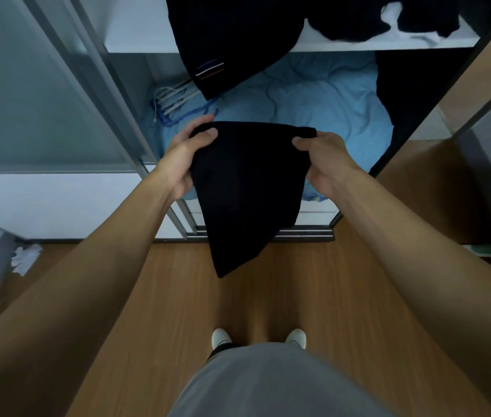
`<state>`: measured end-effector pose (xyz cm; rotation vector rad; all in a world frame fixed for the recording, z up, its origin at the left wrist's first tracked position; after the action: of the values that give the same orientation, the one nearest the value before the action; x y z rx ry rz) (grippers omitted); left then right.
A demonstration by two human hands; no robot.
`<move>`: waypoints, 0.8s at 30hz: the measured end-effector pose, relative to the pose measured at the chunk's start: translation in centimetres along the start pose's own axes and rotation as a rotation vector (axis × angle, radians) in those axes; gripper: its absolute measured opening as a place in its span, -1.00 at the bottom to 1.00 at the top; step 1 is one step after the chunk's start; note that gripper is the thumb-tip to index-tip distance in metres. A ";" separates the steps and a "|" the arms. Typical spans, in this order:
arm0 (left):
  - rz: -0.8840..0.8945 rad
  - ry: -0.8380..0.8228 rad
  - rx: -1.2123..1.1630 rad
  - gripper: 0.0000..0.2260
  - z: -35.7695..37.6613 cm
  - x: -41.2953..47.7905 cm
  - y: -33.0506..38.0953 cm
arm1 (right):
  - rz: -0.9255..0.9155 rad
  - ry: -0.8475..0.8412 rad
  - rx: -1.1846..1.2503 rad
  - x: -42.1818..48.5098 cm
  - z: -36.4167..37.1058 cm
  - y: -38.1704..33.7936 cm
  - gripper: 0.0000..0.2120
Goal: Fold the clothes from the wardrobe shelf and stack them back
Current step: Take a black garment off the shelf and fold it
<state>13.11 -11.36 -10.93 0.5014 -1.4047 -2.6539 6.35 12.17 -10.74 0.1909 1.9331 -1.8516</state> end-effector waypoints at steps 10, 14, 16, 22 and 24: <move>0.033 0.141 0.309 -0.76 -2.1 0.9 1.4 | -0.101 -0.047 -0.290 0.0 0.4 -0.3 -0.63; 0.042 0.145 0.601 -0.80 -1.8 1.3 2.3 | -0.109 -0.099 -0.489 -0.2 1.3 -0.2 -0.63; -0.020 0.146 0.631 -0.82 -1.8 1.2 1.8 | -0.052 -0.153 -0.557 -0.3 1.8 0.4 -0.58; -0.098 0.071 0.478 -0.77 -1.3 0.4 0.6 | 0.096 -0.214 -0.372 -0.2 1.6 1.8 -0.61; -0.109 0.005 0.370 -0.70 -1.3 0.0 0.1 | 0.149 -0.240 -0.263 -0.3 1.4 2.3 -0.64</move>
<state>13.52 -12.44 -11.55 0.6324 -1.9308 -2.4711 7.84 11.02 -12.73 0.0254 1.9134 -1.4379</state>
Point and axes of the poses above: each hand's wrist, its own x-axis towards the middle knuckle, its own z-axis out of the palm, y = z × x, the point moved 10 cm from there along x, towards the middle knuckle, and after that the axes turned 14 degrees about -x, right-handed, at the moved point
